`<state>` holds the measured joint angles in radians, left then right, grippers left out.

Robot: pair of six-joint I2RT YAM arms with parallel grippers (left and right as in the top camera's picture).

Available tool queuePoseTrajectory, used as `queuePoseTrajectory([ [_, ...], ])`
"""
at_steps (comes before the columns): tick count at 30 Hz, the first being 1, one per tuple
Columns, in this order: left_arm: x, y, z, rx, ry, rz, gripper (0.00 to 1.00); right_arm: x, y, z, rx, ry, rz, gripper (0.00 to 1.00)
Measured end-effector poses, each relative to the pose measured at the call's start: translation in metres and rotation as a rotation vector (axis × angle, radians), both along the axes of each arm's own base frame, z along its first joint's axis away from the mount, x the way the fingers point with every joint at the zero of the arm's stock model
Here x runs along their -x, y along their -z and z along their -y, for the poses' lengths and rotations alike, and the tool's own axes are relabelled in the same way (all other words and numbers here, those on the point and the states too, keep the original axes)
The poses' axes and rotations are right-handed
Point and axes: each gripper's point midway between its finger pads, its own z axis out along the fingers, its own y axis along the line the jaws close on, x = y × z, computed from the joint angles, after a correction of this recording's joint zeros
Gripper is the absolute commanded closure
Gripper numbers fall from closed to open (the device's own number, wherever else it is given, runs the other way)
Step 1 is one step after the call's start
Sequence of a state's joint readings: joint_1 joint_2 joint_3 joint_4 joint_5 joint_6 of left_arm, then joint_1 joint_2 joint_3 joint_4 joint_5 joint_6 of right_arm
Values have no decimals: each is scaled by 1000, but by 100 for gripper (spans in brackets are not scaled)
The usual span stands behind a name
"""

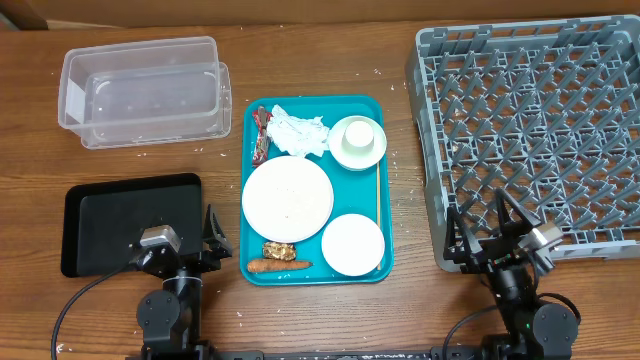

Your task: Sort waste into correct bins and load items into the dishwasher

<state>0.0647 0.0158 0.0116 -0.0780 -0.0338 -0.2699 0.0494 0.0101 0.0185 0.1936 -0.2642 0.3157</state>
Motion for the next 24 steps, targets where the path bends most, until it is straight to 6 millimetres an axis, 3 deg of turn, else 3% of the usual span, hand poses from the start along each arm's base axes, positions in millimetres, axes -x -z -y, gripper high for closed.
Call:
queuePoseTrajectory([
  [10, 0, 0, 0, 0, 0, 0, 0, 0, -8, 6, -70, 17, 8, 0],
  [24, 0, 0, 0, 0, 0, -1, 0, 4, -46, 15, -170, 39, 30, 0],
])
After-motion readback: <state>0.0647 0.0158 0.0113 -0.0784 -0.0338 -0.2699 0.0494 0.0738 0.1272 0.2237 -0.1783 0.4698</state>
